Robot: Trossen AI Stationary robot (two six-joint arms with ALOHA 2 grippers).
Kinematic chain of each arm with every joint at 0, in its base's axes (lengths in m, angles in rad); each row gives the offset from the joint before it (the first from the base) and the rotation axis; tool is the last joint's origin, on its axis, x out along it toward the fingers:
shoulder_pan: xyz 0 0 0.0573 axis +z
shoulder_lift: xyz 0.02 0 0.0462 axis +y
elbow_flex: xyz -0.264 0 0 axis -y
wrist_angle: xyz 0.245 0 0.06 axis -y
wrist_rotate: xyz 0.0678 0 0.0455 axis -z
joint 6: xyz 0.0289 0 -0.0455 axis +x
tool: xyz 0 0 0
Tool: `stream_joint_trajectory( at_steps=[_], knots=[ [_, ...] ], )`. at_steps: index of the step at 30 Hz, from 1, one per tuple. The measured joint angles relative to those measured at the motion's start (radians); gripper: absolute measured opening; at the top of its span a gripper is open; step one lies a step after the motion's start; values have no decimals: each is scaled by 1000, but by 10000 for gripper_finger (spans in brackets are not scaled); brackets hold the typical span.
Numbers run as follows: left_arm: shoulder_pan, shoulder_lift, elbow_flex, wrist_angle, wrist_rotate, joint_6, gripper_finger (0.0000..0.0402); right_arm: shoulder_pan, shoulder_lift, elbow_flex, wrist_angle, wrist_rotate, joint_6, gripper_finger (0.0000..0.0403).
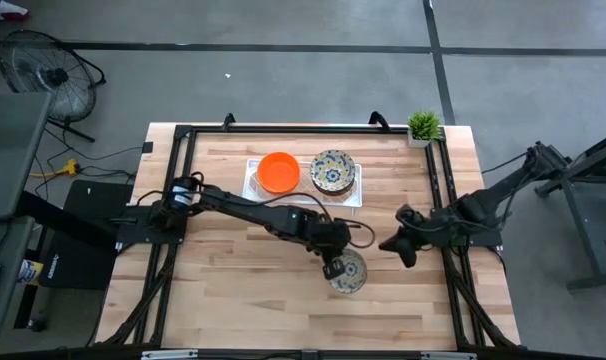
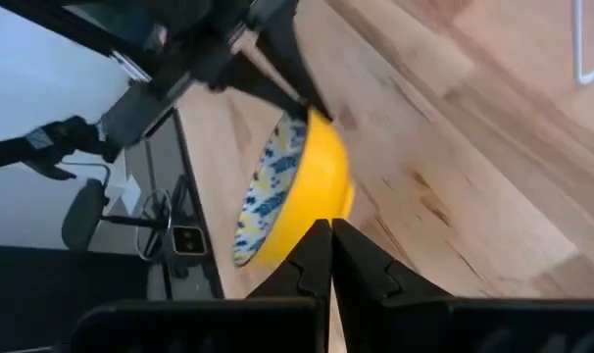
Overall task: Pick & Place Mini bowls
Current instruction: Stack the yellow patterned bowl on top of the other yellow patterned bowls on the shelf
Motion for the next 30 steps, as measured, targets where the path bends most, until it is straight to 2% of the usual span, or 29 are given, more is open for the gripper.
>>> stream_joint_trajectory(
  at_steps=[9, 17, 23, 30],
  knots=[
    [-1, -1, 345, -355, -54, 179, 2, 7, -5, 136, -117, 28, -72, 0],
    [48, -1, 584, -590, -83, 250, 2, 7, -6, 332, -472, 112, -88, 0],
    [140, -11, 595, -572, -105, 267, 2, 6, -6, 418, -665, 131, -34, 0],
    [228, -83, 602, -547, -123, 280, 2, 6, -10, 426, -694, 99, -19, 0]
  ],
)
